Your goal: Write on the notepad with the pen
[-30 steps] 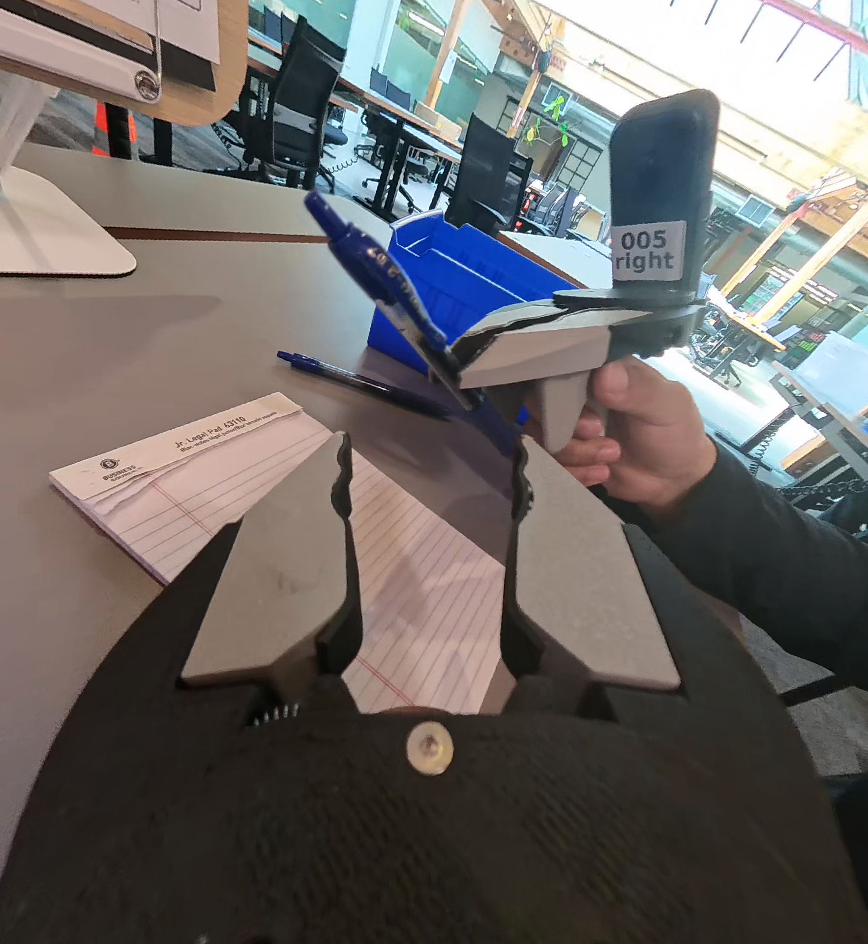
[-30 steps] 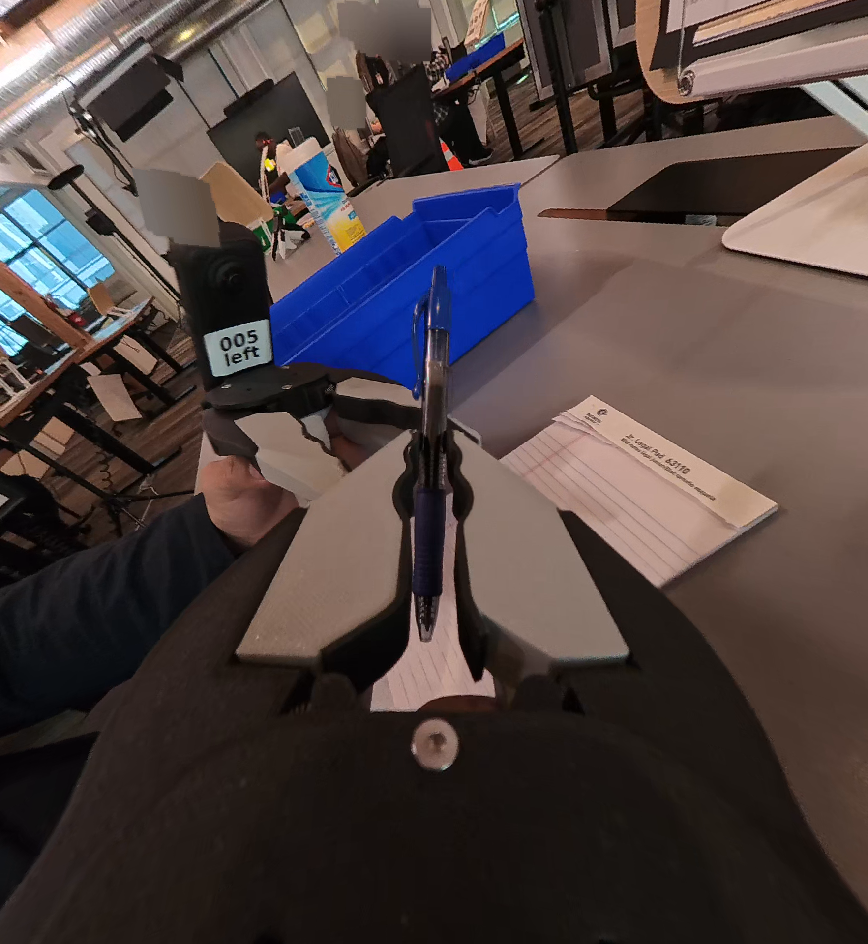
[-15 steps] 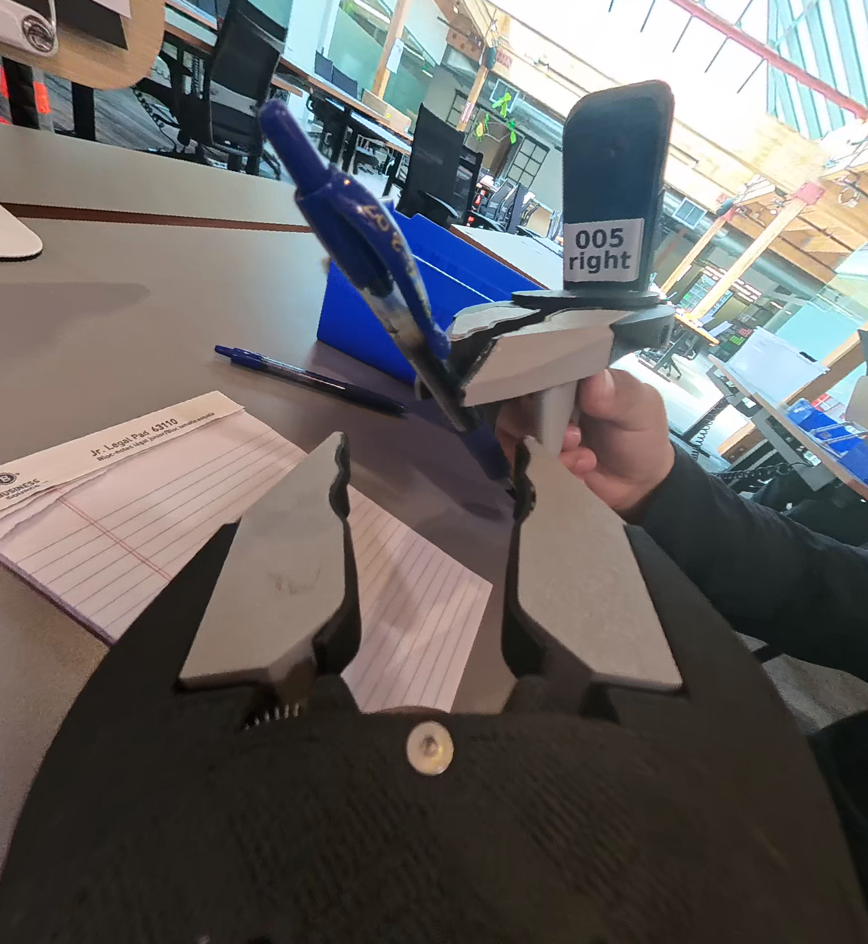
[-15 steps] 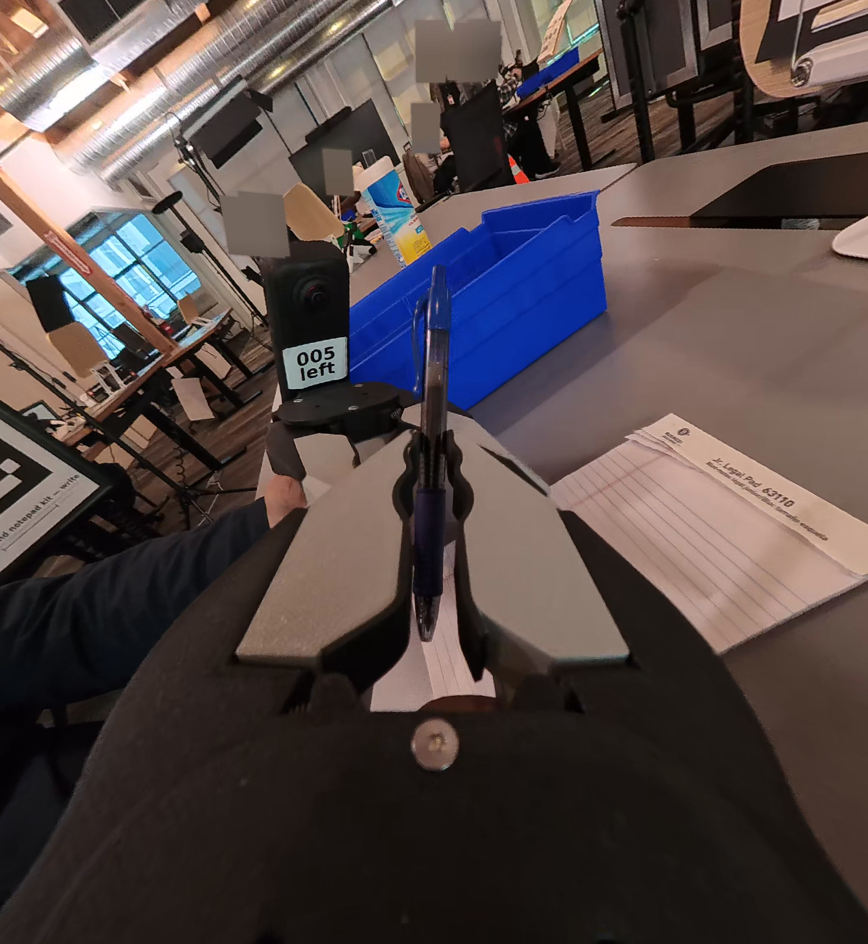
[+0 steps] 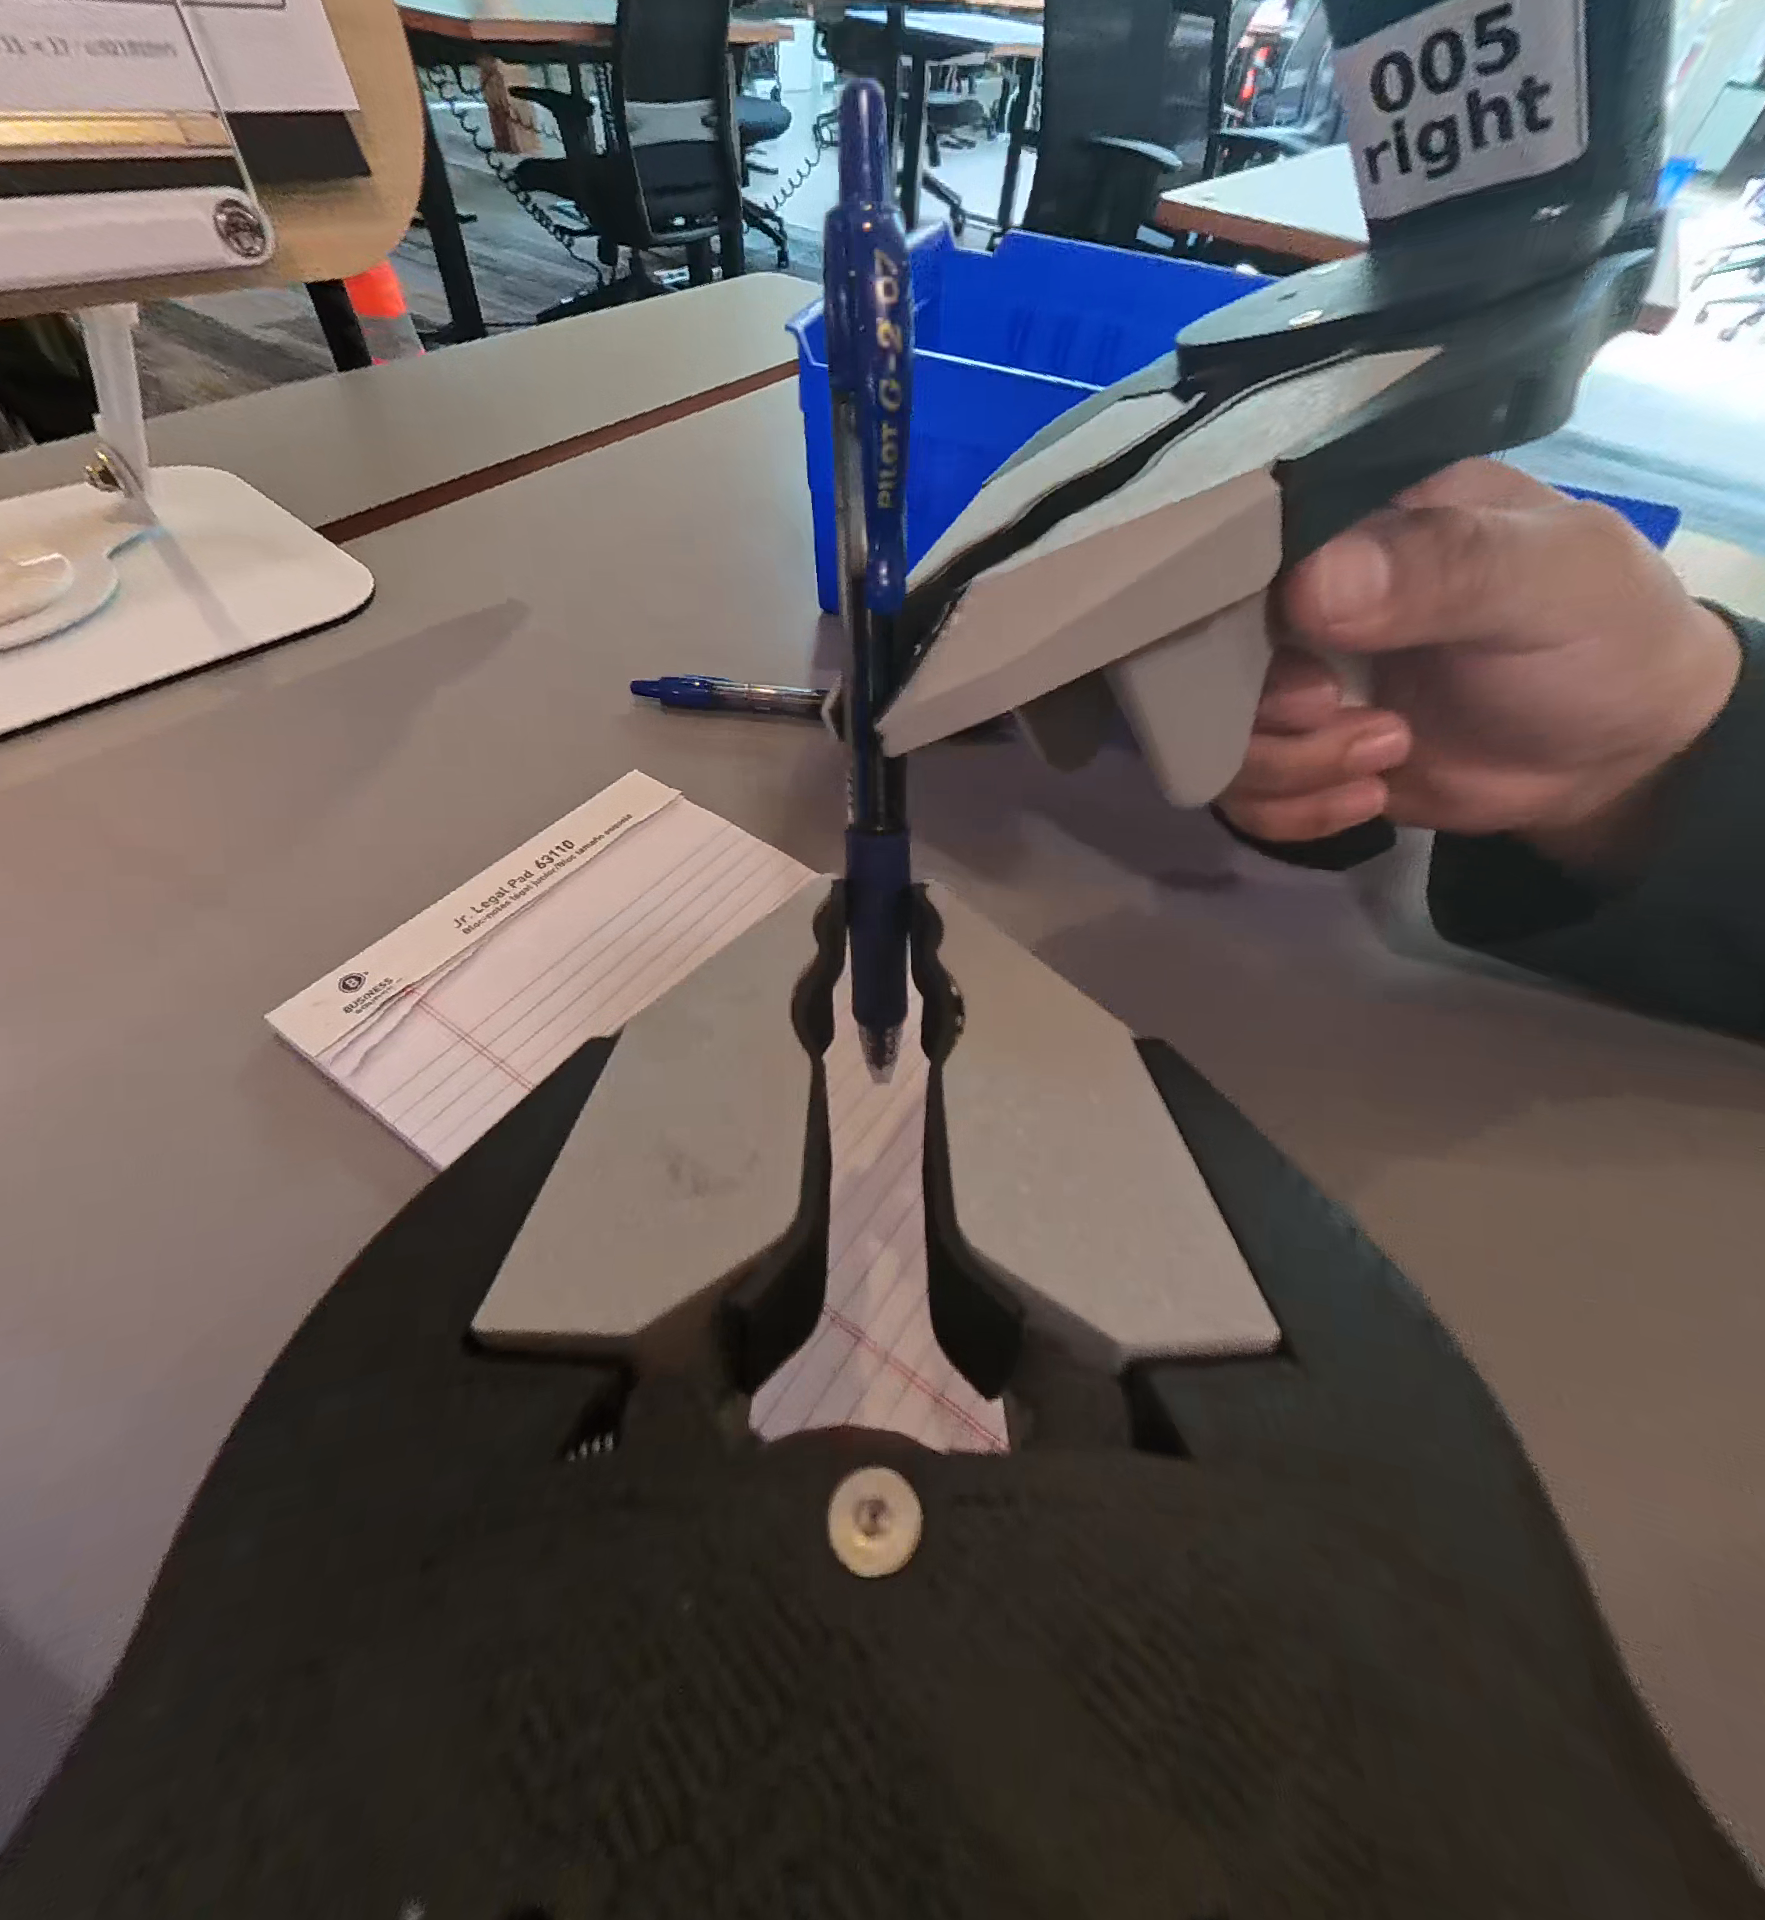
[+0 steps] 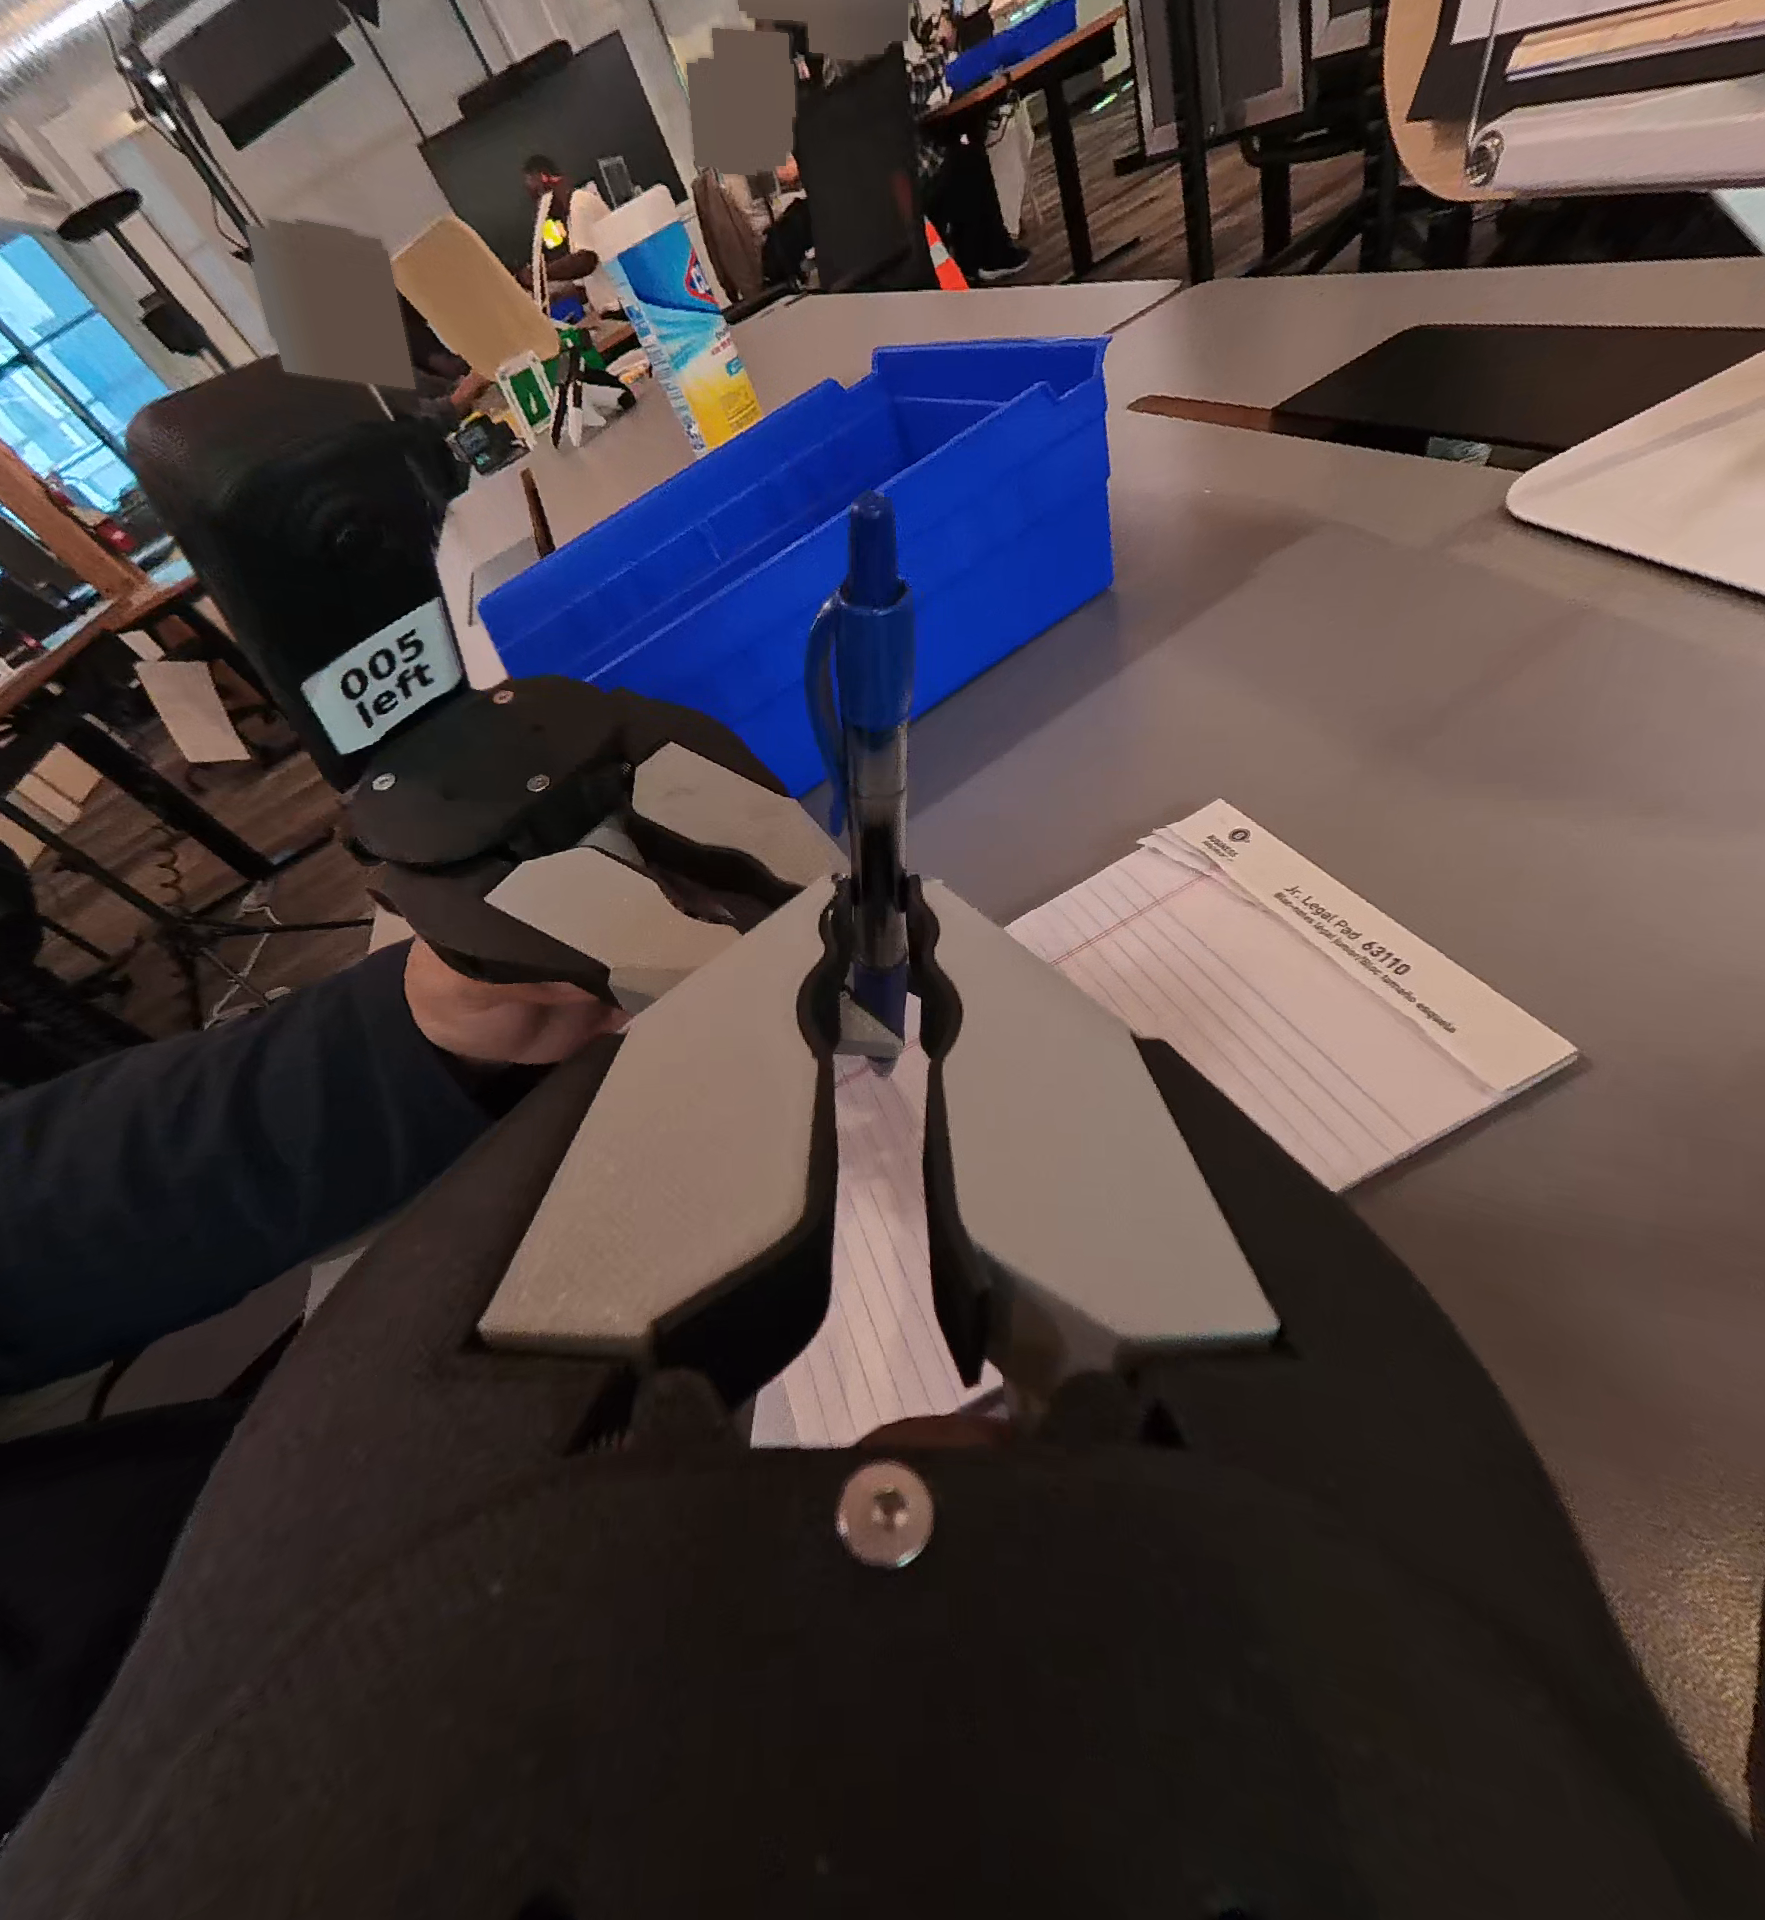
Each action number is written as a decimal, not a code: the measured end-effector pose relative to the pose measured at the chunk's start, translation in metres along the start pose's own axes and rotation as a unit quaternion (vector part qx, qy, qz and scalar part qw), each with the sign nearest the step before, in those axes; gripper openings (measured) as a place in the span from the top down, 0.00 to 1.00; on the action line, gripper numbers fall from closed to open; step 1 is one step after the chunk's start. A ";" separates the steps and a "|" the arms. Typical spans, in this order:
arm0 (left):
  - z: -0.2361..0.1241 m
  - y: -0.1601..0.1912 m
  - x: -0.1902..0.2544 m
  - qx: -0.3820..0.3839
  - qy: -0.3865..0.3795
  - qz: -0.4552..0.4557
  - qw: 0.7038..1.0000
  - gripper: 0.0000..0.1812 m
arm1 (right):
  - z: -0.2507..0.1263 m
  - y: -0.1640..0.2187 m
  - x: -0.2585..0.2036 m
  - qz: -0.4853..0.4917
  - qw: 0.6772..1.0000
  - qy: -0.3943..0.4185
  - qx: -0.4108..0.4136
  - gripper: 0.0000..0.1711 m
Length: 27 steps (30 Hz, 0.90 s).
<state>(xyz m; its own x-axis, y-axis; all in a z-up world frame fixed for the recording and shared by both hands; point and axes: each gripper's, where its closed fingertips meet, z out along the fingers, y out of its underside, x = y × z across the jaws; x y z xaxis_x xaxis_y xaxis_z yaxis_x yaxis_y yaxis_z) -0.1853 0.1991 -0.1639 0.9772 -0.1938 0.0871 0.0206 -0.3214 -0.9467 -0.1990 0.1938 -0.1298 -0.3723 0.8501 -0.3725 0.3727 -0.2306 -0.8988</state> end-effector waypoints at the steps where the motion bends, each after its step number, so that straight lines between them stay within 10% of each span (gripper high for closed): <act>1: -0.001 0.000 0.001 -0.001 0.005 0.000 1.000 0.95 | -0.001 0.001 -0.001 -0.003 1.000 -0.004 -0.004 0.96; 20: -0.009 0.020 0.059 -0.061 0.197 -0.007 0.978 0.95 | 0.000 0.011 -0.040 -0.055 0.993 -0.100 -0.040 0.85; 27: -0.011 0.005 0.043 -0.019 0.162 -0.024 0.986 0.95 | -0.011 -0.009 -0.033 -0.036 0.995 -0.091 0.011 0.97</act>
<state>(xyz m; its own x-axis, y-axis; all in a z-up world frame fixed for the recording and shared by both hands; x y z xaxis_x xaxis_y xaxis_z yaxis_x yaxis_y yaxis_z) -0.1453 0.1787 -0.1609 0.8563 -0.4614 0.2321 0.0511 -0.3715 -0.9270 -0.1808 0.1729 -0.1072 -0.5455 0.7659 -0.3403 0.3214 -0.1838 -0.9289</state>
